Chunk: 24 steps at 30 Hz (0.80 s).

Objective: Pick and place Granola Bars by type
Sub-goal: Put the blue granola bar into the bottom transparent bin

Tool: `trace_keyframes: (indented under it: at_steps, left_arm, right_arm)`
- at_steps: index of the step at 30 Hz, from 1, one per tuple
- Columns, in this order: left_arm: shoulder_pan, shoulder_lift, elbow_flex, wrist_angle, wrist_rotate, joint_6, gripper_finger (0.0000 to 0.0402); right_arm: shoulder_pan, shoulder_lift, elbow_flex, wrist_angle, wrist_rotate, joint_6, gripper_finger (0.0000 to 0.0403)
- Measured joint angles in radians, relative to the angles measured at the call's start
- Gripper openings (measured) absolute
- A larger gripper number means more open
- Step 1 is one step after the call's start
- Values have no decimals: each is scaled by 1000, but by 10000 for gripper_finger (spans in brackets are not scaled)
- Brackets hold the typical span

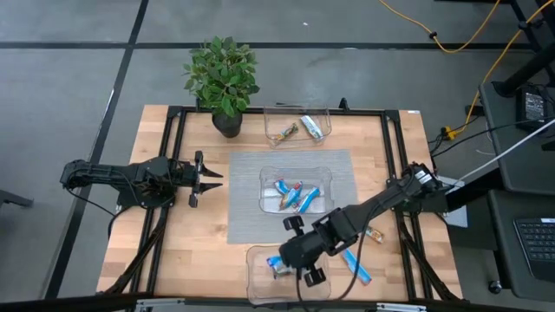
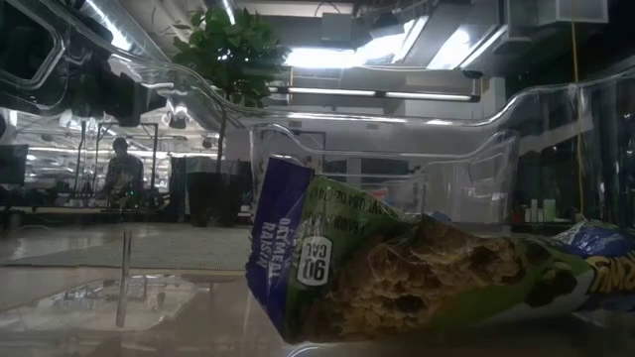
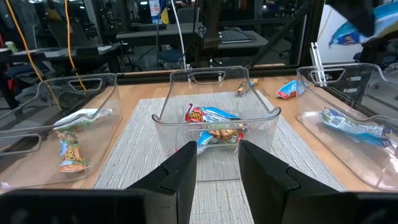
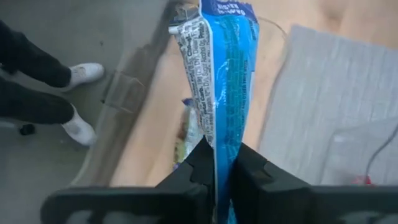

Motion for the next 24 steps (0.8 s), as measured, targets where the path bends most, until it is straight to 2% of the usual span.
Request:
trace_keyframes:
  at_steps: [9,15,20,24]
  left_arm:
    - [0,0,0,0,0,0,113]
    - [0,0,0,1,0,0,113]
    - [0,0,0,0,0,0,113]
    - [0,0,0,0,0,0,113]
  right_arm:
    - [-4,60,0,16,11,37,21]
    - [15,160,0,13,30,51,39]
    - [24,233,-1,28,-58,68,25]
    - [30,254,-1,35,-73,85,20]
